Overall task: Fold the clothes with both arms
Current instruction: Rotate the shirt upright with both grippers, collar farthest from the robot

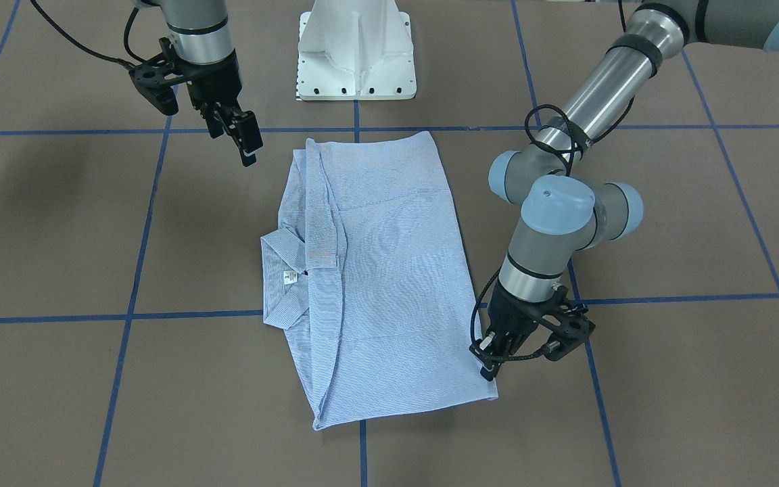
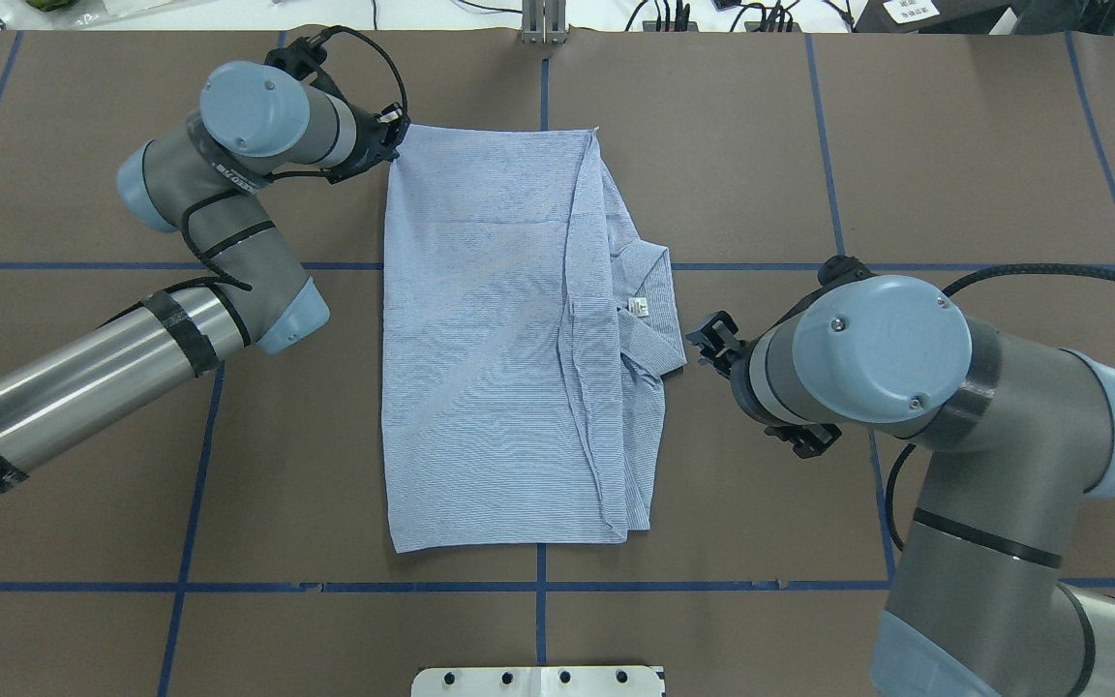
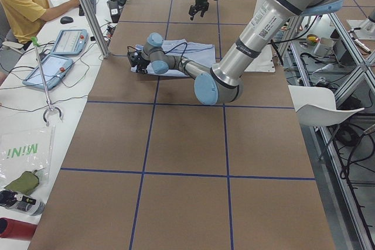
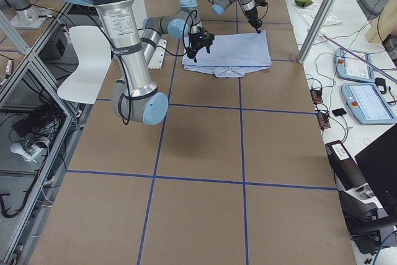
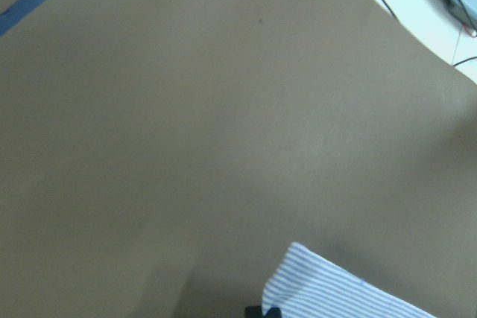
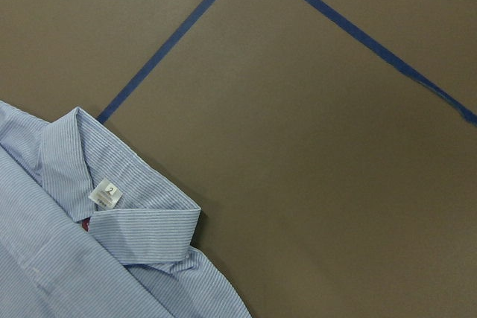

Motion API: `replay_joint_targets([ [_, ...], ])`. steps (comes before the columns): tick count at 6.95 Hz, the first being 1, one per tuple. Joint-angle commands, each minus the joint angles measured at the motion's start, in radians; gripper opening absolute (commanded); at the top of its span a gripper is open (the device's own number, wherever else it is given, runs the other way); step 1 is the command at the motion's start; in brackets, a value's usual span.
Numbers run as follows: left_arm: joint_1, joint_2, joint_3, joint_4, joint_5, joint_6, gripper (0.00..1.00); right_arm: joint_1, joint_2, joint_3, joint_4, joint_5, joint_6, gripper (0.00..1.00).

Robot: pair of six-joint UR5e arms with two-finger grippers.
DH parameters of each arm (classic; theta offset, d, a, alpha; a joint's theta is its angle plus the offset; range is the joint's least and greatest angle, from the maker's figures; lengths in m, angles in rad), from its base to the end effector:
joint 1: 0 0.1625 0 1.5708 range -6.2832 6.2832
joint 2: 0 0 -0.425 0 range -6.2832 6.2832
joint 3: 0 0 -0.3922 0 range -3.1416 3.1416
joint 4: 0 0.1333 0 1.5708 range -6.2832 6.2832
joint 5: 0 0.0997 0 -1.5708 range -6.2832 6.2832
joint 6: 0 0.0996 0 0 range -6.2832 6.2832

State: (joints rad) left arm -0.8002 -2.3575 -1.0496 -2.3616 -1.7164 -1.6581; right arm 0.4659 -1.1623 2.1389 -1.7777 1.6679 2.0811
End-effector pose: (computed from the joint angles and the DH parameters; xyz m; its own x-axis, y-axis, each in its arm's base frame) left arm 0.4819 -0.6670 0.3214 0.2872 -0.4197 -0.8610 0.6494 0.7461 -0.1470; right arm -0.4171 -0.3481 0.2294 0.3709 0.7306 0.5732 -0.6509 0.6448 -0.4007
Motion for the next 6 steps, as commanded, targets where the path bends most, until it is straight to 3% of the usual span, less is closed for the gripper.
replay_joint_targets([
  [1,-0.013,0.006,-0.028,-0.004,-0.005,0.029,0.5,-0.013,0.076,-0.089,0.038,-0.005,-0.016,1.0],
  [2,-0.019,0.085,-0.149,0.004,-0.081,0.034,0.5,-0.045,0.137,-0.167,0.062,-0.057,-0.057,1.0],
  [4,-0.019,0.353,-0.475,0.007,-0.124,0.038,0.5,-0.111,0.145,-0.244,0.058,-0.114,-0.418,1.0],
  [6,-0.019,0.394,-0.556,0.048,-0.152,0.037,0.5,-0.125,0.188,-0.325,0.028,-0.129,-0.73,1.0],
])
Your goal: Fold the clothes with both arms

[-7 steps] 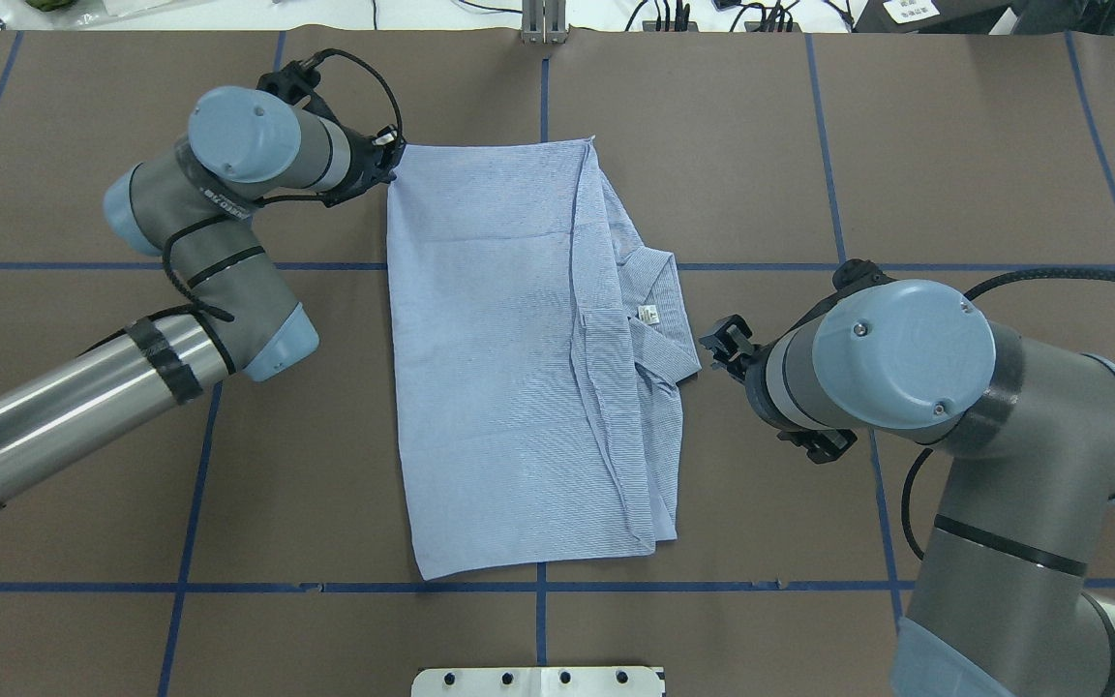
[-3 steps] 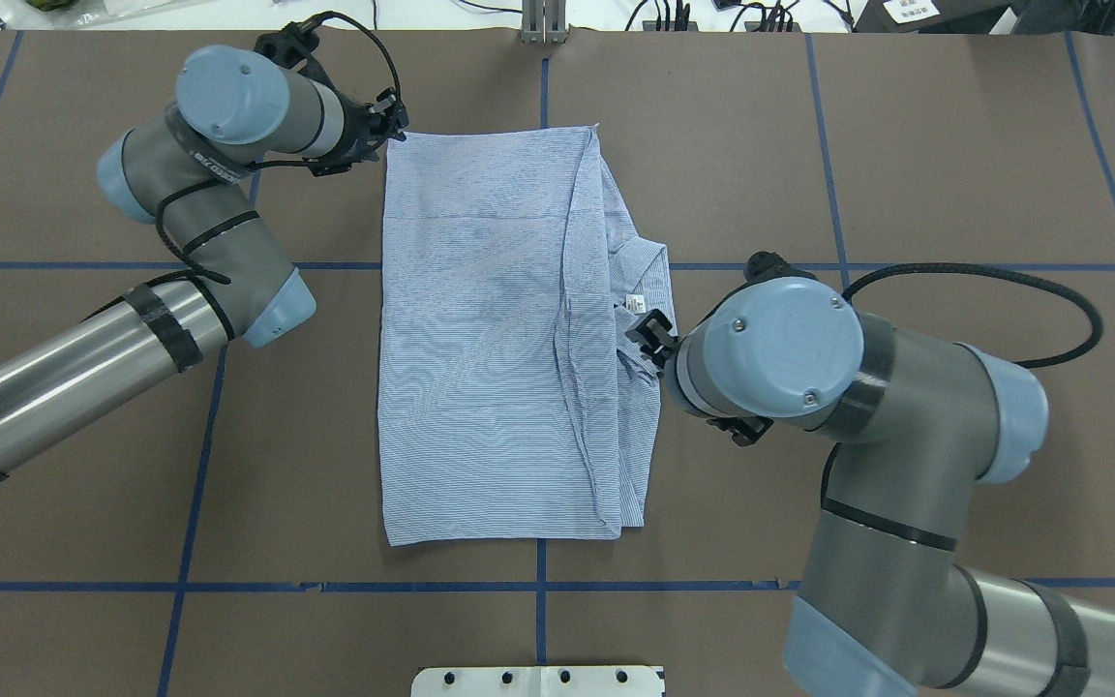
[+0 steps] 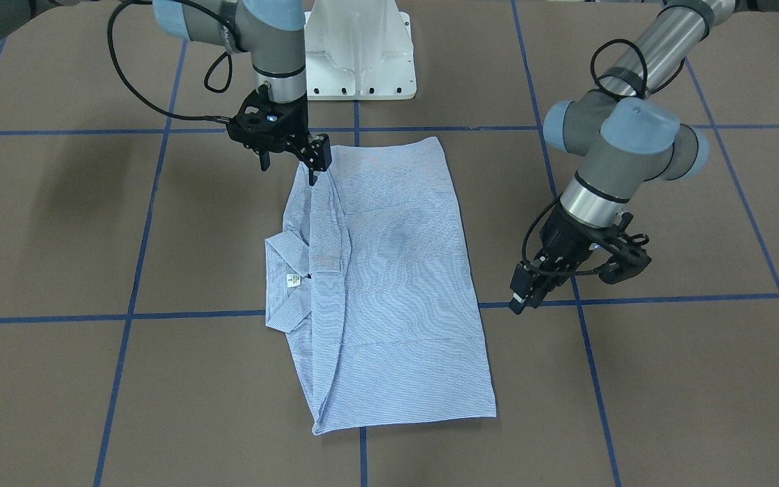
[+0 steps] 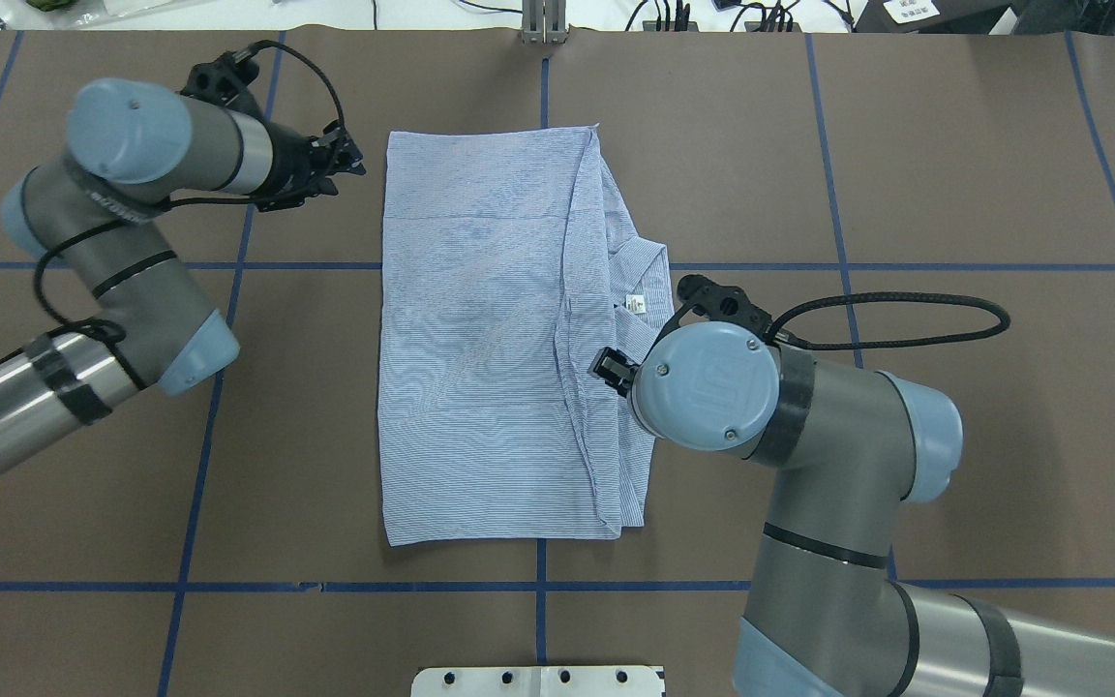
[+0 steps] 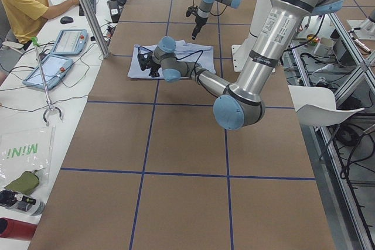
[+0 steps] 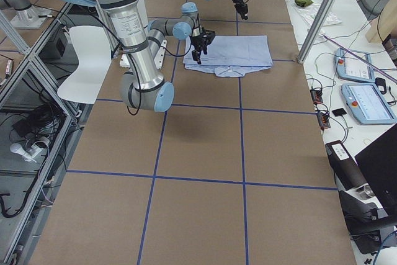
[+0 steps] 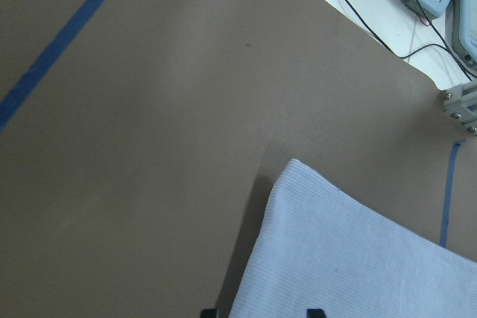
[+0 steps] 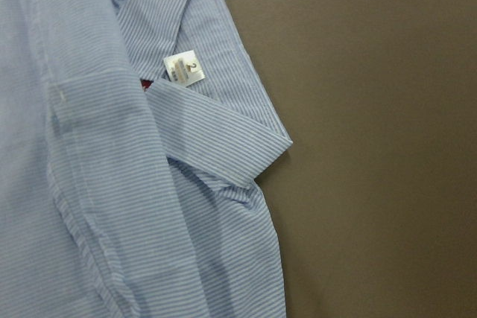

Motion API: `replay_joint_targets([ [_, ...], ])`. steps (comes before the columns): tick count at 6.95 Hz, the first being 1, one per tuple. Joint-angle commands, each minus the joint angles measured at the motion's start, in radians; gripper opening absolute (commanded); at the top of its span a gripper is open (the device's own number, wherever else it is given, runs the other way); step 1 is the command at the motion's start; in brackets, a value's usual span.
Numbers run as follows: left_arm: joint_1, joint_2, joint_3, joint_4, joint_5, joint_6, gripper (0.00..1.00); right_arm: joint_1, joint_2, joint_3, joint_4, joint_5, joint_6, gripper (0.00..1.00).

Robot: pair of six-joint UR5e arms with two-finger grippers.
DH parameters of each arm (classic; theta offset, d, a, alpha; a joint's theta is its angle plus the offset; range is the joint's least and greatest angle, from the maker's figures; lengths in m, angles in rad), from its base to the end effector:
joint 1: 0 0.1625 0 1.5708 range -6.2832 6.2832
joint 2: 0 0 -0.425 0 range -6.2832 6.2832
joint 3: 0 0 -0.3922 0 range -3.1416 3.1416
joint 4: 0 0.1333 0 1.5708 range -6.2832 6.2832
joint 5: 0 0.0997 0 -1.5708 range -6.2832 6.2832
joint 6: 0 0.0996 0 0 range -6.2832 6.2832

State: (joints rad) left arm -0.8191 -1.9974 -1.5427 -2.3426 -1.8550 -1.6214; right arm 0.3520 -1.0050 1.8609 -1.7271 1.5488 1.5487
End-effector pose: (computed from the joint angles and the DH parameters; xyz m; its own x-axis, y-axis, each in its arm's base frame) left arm 0.3766 -0.5572 0.3427 0.2393 -0.3271 -0.9142 0.5377 0.8286 -0.1557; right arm -0.5403 -0.3428 0.2371 0.7259 0.2431 0.6434 -0.3420 0.9392 0.0311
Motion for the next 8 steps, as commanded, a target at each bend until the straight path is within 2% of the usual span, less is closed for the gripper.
replay_joint_targets([
  [1,0.0,0.035,-0.065,0.034,-0.013,0.0,0.5,-0.018,0.084,-0.072,-0.091,-0.012,-0.317,1.0],
  [2,0.0,0.043,-0.065,0.034,-0.016,0.002,0.5,-0.03,0.127,-0.092,-0.141,-0.021,-0.39,1.0],
  [4,0.0,0.043,-0.065,0.034,-0.015,0.0,0.5,-0.073,0.141,-0.13,-0.16,-0.079,-0.432,1.0],
  [6,0.001,0.043,-0.062,0.034,-0.015,-0.001,0.5,-0.088,0.158,-0.134,-0.232,-0.084,-0.507,1.0],
  [8,0.001,0.043,-0.062,0.034,-0.013,-0.005,0.5,-0.106,0.158,-0.135,-0.232,-0.088,-0.507,1.0],
])
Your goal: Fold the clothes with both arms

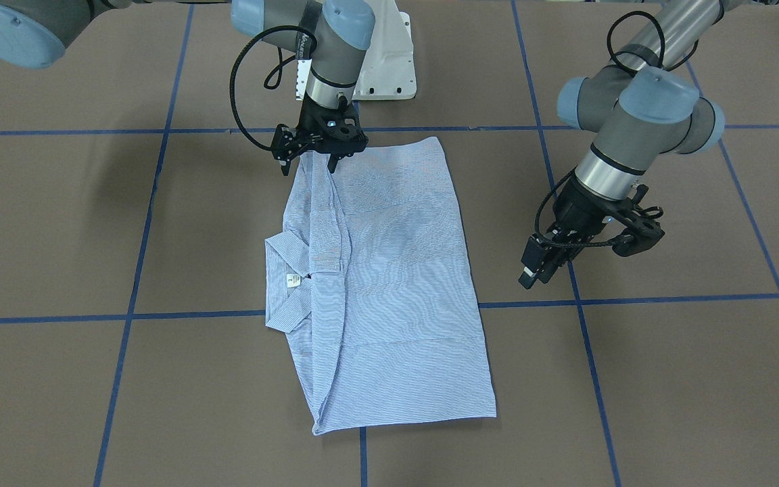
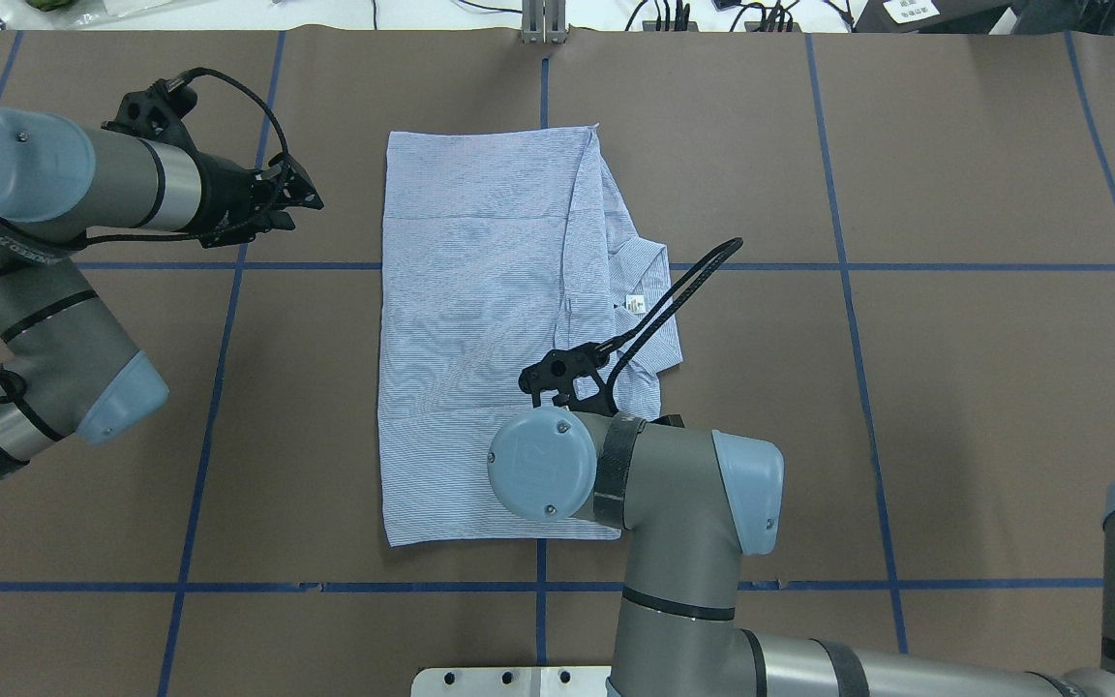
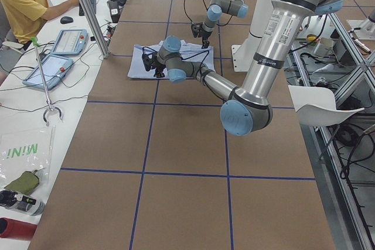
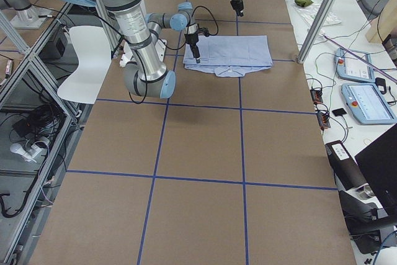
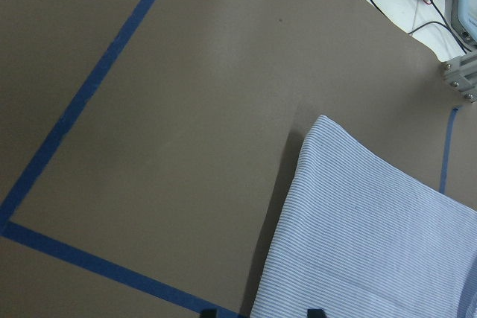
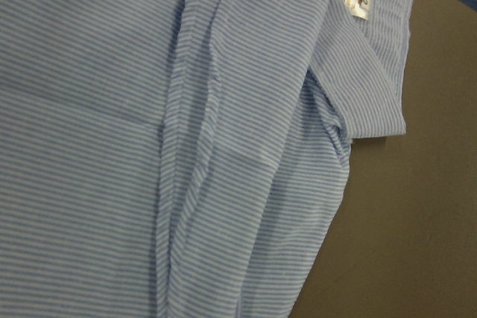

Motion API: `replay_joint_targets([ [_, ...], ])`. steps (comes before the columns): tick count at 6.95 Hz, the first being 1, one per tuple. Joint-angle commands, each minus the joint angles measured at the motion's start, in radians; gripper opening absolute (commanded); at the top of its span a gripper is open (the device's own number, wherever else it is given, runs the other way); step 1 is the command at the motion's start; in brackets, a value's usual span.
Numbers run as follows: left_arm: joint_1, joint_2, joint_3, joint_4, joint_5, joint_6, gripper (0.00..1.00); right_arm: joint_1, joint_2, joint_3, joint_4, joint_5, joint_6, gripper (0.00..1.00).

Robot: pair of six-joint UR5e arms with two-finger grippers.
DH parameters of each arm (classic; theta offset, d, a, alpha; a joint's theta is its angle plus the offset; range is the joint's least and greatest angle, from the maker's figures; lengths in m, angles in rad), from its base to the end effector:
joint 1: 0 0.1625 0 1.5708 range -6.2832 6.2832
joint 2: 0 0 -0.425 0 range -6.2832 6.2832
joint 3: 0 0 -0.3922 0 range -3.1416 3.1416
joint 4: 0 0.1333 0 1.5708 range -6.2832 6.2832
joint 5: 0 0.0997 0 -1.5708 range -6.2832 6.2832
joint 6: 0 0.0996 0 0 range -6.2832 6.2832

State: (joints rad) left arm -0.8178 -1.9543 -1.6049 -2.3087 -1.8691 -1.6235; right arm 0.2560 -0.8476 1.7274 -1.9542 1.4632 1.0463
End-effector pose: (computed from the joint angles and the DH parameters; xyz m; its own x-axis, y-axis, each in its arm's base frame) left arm 0.3651 -0.5416 0.3447 0.2485 -0.3387 -0.9075 0.5273 0.8332 -0.1666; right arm -0.6079 -0.3080 0.2185 0.8871 -0.2825 0.3649 0.1653 0.9328 0.3202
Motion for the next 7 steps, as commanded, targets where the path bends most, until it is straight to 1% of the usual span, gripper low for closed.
replay_joint_targets([
  [1,0.0,0.0,0.0,0.0,0.002,-0.003,0.51,-0.014,0.008,-0.018,0.001,-0.001,-0.005,1.0],
  [2,0.0,0.0,-0.001,0.0,0.002,-0.006,0.51,-0.014,0.031,-0.049,0.003,-0.001,-0.005,1.0],
  [3,0.0,0.0,-0.001,0.0,0.002,-0.009,0.51,-0.014,0.038,-0.057,0.001,-0.001,-0.006,1.0],
  [7,0.0,0.0,-0.003,0.0,0.002,-0.009,0.51,-0.014,0.013,-0.061,-0.003,0.0,-0.009,1.0],
])
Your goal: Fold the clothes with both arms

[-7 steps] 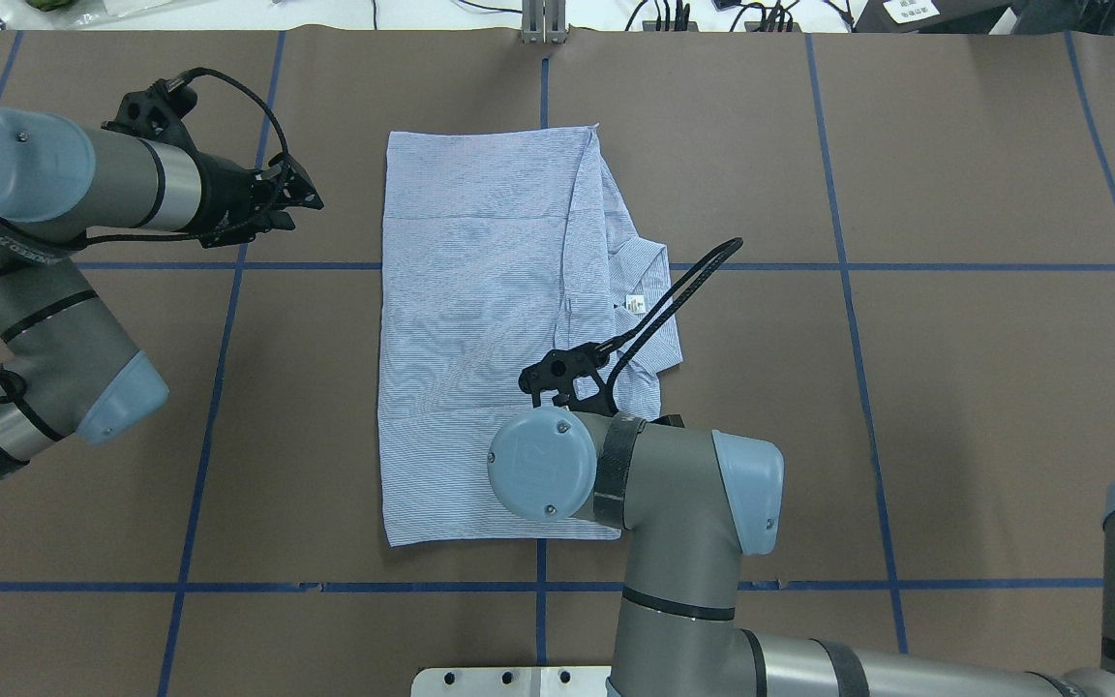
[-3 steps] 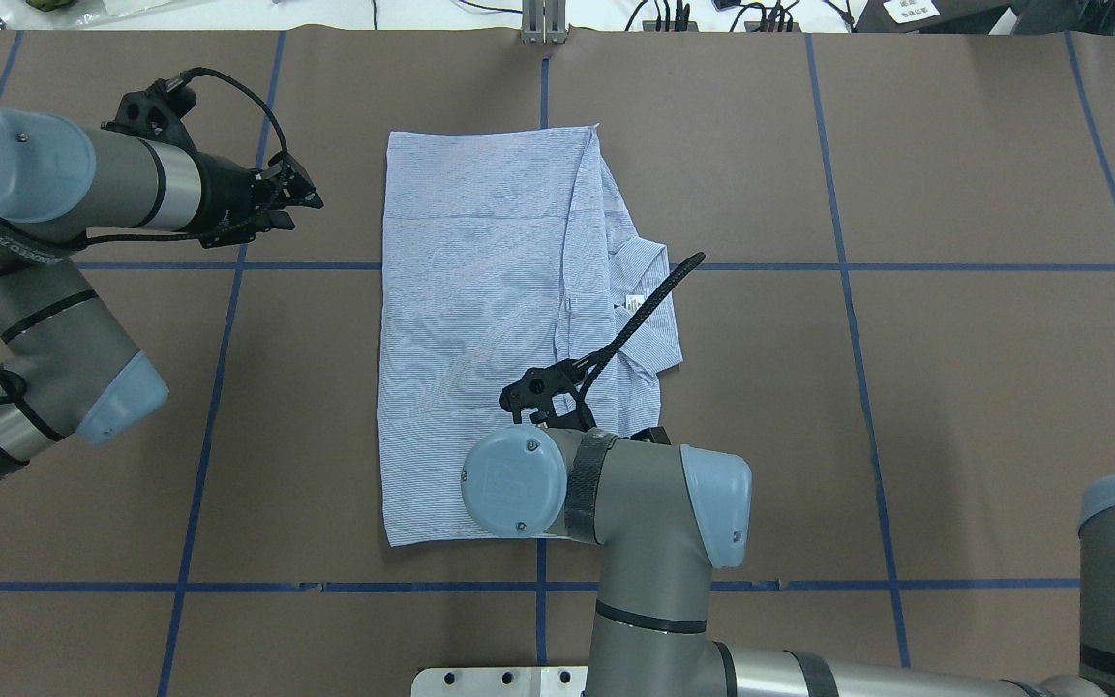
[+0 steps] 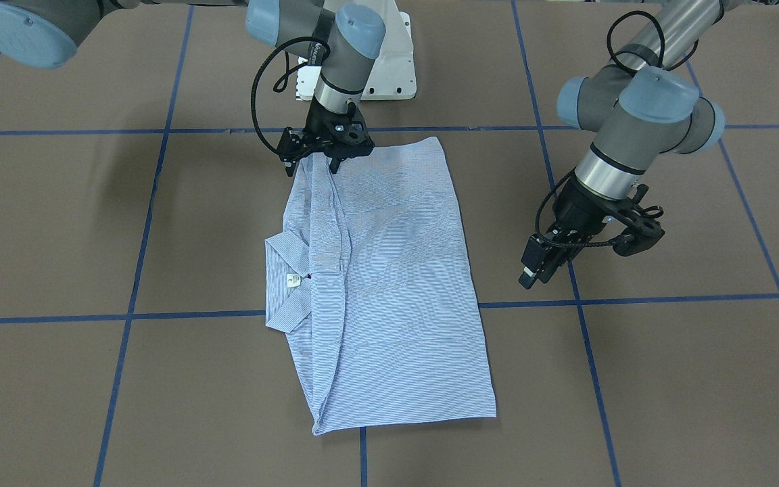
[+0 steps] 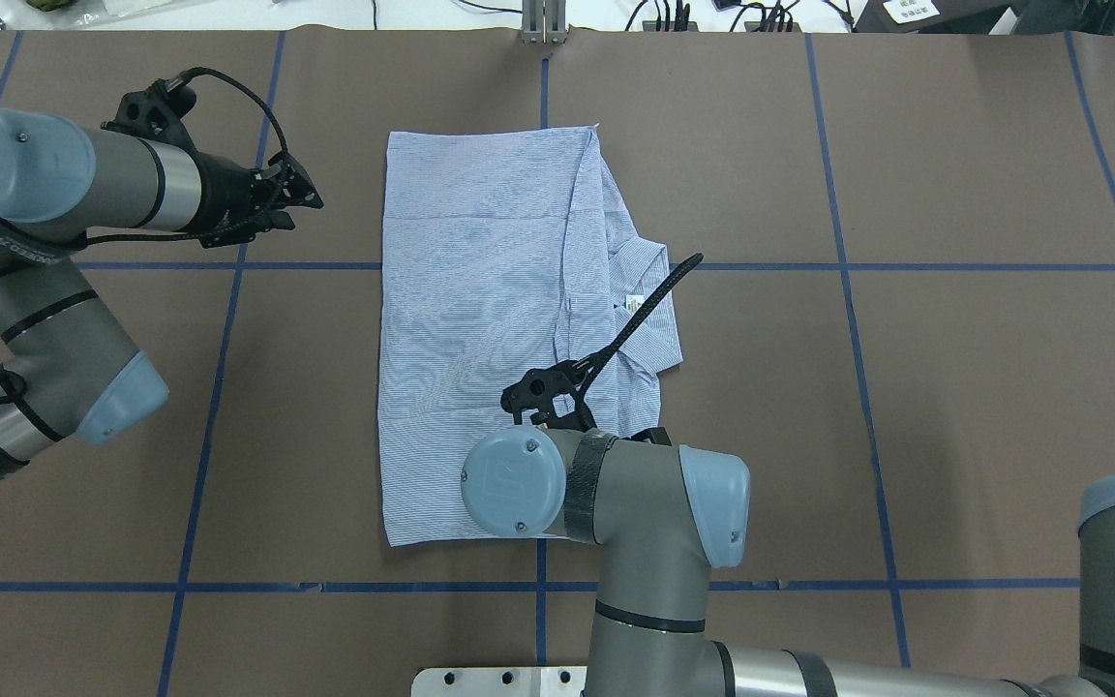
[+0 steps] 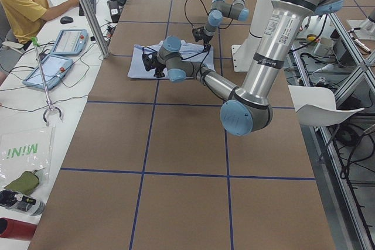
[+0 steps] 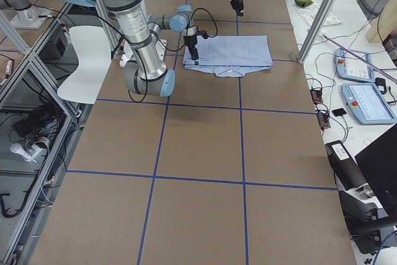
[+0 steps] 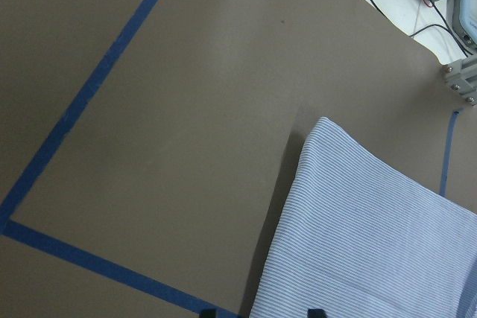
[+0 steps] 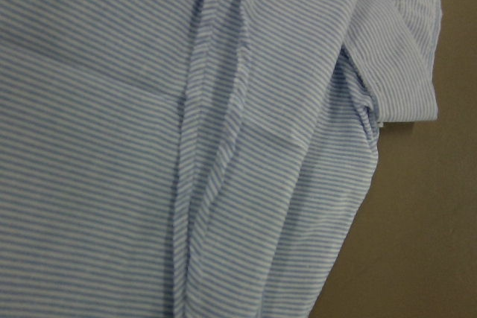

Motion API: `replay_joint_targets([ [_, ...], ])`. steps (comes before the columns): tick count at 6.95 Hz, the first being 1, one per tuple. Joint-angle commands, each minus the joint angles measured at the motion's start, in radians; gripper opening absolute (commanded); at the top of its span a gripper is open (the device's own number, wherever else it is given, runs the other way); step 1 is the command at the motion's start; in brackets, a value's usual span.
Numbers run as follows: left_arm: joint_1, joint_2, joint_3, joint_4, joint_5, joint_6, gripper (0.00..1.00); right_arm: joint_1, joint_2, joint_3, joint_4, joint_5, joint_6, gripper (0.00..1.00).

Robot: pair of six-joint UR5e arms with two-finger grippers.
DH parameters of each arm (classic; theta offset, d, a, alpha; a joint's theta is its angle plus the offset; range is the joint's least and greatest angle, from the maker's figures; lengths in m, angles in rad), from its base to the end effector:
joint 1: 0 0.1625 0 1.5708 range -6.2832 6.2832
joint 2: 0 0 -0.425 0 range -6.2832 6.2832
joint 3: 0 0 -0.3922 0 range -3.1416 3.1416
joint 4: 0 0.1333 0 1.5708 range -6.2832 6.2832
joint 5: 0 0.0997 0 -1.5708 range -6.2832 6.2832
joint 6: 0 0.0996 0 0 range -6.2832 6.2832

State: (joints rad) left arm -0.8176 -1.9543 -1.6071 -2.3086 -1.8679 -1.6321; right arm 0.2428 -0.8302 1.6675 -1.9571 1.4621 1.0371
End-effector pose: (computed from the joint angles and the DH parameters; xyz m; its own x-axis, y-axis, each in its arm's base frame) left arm 0.3648 -0.5413 0.3437 0.2426 -0.3444 -0.9069 0.5300 0.8301 -0.1734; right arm -0.6276 -0.3039 0.2305 0.8971 -0.2988 0.3256 0.1991 0.9310 0.3058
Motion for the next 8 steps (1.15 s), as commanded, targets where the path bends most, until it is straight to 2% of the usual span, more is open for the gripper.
replay_joint_targets([
  [1,0.0,0.0,-0.001,0.0,0.0,0.0,0.51,0.0,-0.006,-0.002,0.001,0.001,0.0,1.0],
  [3,0.0,-0.002,-0.004,0.0,0.0,0.0,0.51,0.009,-0.009,0.006,-0.005,0.004,0.0,1.0],
  [4,0.0,-0.002,-0.004,0.0,0.0,0.0,0.51,0.019,-0.045,0.026,-0.003,0.01,-0.003,1.0],
  [6,0.0,0.0,-0.014,0.0,0.0,0.0,0.51,0.026,-0.156,0.151,-0.006,0.014,-0.025,1.0],
  [8,-0.002,0.0,-0.019,0.0,0.0,-0.002,0.51,0.038,-0.181,0.222,-0.063,0.014,-0.045,1.0],
])
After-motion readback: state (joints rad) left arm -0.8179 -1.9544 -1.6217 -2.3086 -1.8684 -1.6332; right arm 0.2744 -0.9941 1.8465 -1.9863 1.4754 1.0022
